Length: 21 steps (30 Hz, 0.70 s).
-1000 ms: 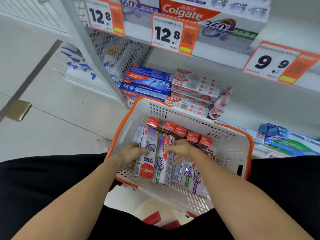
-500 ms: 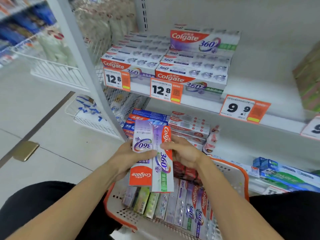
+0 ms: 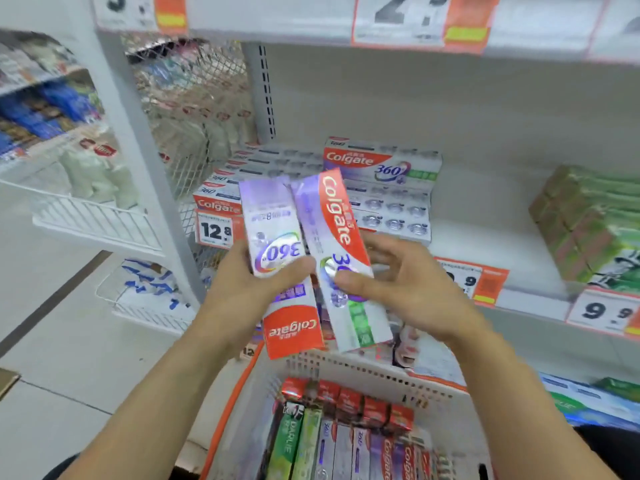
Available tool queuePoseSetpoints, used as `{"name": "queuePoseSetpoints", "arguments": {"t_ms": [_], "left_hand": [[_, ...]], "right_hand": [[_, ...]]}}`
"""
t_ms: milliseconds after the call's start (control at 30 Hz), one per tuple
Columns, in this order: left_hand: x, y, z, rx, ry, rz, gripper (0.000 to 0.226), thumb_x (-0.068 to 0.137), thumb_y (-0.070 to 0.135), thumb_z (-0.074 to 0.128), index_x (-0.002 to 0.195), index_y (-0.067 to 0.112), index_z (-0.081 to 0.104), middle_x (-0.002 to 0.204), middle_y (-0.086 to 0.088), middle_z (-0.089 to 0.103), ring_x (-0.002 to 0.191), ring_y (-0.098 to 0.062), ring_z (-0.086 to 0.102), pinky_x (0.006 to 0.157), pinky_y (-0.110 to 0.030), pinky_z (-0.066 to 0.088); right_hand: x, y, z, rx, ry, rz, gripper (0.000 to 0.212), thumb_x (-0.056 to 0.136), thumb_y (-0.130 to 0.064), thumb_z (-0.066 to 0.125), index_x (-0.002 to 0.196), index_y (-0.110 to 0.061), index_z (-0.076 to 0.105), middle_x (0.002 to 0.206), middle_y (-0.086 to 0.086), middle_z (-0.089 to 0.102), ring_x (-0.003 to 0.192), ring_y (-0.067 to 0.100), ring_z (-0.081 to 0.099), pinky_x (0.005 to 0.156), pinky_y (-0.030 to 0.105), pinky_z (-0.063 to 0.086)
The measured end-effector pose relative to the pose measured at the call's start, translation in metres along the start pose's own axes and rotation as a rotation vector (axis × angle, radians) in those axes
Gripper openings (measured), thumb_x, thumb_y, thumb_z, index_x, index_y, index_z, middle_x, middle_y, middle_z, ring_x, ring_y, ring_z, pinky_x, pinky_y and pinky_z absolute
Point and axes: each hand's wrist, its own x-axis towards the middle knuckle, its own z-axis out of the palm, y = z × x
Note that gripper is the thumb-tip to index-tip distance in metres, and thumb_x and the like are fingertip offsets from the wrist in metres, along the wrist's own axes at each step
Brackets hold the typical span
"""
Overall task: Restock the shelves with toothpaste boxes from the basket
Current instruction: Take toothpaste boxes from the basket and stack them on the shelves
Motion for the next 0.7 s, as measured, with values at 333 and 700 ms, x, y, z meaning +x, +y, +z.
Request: {"name": "queuePoseSetpoints", "arguments": {"t_ms": [333, 700], "left_hand": [[0.031, -0.008, -0.01, -0.192, 0.157, -0.058, 0.04, 0.078, 0.01, 0.074, 0.114, 0.013, 0.059, 0.091, -0.004, 0.076, 0.07, -0.022, 0.072, 0.085, -0.053, 0.055], [0.041, -0.01, -0.013, -0.181, 0.174, -0.061, 0.024, 0.09, 0.007, 0.066, 0.106, 0.024, 0.058, 0.095, -0.005, 0.075, 0.077, -0.025, 0.074, 0.078, -0.044, 0.059]], "right_hand": [[0.109, -0.052, -0.088, -1.077, 0.225, -0.213, 0.066, 0.091, -0.043, 0.068, 0.15, -0.025, 0.043, 0.131, 0.012, 0.062, 0.123, 0.035, 0.053, 0.101, 0.038, 0.044], [0.13, -0.003, -0.107, -1.286, 0.243, -0.195, 0.054, 0.089, -0.044, 0.068, 0.141, -0.042, 0.052, 0.15, -0.006, 0.042, 0.137, 0.027, 0.029, 0.107, 0.04, 0.019]]}}
